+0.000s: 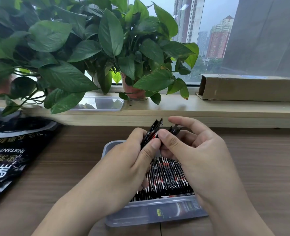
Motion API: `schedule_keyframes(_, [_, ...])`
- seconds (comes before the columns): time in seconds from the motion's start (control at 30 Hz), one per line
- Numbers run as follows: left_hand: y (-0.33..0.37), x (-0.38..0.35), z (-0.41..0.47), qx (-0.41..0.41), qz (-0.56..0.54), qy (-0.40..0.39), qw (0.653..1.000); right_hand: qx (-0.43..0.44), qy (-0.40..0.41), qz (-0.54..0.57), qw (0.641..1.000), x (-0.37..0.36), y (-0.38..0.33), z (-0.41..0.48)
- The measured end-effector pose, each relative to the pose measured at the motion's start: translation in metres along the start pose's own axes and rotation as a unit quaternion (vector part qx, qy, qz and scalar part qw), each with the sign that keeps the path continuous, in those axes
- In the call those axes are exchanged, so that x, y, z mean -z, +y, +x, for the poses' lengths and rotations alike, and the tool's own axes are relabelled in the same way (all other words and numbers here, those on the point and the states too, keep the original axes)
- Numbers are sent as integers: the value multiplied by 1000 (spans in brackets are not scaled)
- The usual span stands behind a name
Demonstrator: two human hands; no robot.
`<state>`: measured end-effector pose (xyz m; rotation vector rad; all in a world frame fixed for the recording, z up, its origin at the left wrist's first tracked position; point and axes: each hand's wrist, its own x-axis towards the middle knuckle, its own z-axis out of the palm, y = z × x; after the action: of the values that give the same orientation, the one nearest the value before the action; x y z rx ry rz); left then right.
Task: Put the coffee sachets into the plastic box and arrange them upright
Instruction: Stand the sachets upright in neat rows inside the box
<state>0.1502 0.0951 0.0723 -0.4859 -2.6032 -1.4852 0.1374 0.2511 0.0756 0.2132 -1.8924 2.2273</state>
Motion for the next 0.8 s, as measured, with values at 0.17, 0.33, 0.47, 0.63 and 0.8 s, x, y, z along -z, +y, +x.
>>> schedule_keyframes(0.17, [-3, 2, 5, 4, -56, 4, 998, -33, -47, 26, 998, 4, -7, -1])
schedule_keyframes(0.33, [-1, 8, 5, -35, -18, 1, 999, -22, -37, 24, 999, 5, -5, 0])
schedule_keyframes(0.47, [3, 7, 2, -5, -31, -24, 999, -21, -27, 19, 999, 9, -4, 1])
schedule_keyframes(0.63, [2, 13, 3, -4, -71, -28, 997, -68, -51, 75, 993, 14, -5, 3])
schedule_keyframes(0.8, [4, 13, 2, 1, -93, -32, 995, -71, -76, 81, 991, 17, -7, 4])
